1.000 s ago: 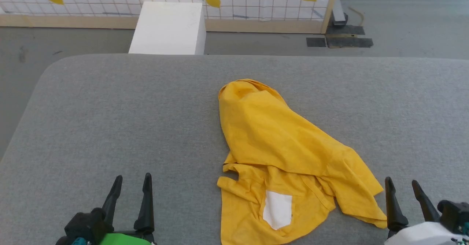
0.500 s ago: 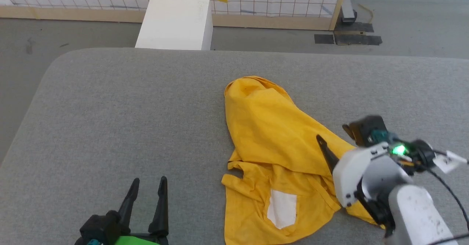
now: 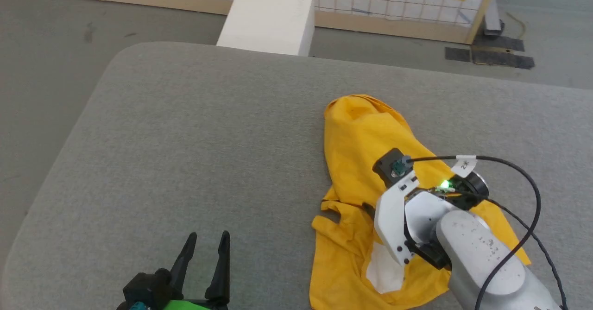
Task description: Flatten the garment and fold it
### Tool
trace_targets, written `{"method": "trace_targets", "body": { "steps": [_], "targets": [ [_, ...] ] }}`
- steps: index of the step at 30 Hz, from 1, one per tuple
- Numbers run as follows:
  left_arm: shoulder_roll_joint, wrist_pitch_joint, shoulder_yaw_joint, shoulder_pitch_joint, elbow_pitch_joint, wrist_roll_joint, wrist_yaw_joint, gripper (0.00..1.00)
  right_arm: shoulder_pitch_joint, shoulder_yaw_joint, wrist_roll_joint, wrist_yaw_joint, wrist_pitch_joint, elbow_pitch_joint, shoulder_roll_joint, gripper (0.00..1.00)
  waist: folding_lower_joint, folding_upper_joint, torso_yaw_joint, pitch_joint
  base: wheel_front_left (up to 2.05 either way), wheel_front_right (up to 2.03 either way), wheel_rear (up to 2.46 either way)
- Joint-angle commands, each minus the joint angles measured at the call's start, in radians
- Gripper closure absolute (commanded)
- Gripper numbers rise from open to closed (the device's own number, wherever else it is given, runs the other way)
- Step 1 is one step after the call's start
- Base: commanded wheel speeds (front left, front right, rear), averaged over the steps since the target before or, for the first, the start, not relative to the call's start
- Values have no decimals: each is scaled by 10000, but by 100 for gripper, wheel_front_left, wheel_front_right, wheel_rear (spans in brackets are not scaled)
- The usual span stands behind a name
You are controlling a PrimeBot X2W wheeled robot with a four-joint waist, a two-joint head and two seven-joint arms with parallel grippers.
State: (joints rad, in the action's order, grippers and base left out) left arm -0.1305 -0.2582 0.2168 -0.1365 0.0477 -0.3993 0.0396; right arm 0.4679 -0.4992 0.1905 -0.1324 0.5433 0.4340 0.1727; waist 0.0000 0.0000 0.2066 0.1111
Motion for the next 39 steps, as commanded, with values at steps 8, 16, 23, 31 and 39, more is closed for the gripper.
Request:
{"method": "trace_targets", "body": {
  "steps": [8,16,23,31,39],
  "targets": [
    [196,-36,-207,195,253,163,207,0,559,14,-197,17,-805,2244,-230,100,0,0,707,-92,0,0,0],
    [320,-36,-494,67,248,257,248,0,1501,1008,739,17,-1353,2091,-565,100,0,0,74,-189,0,0,0],
    [397,-36,-523,4,242,350,305,0,1770,4089,1032,17,-981,1713,212,100,0,0,-403,-267,0,0,0],
    [438,-36,-529,35,293,323,433,0,-4,6779,-430,17,-686,1283,511,0,0,0,-616,-50,0,0,0],
    [387,-36,-579,143,330,322,503,0,-513,6970,-470,17,-613,-728,-387,0,0,0,-656,18,0,0,0]
  ]
}}
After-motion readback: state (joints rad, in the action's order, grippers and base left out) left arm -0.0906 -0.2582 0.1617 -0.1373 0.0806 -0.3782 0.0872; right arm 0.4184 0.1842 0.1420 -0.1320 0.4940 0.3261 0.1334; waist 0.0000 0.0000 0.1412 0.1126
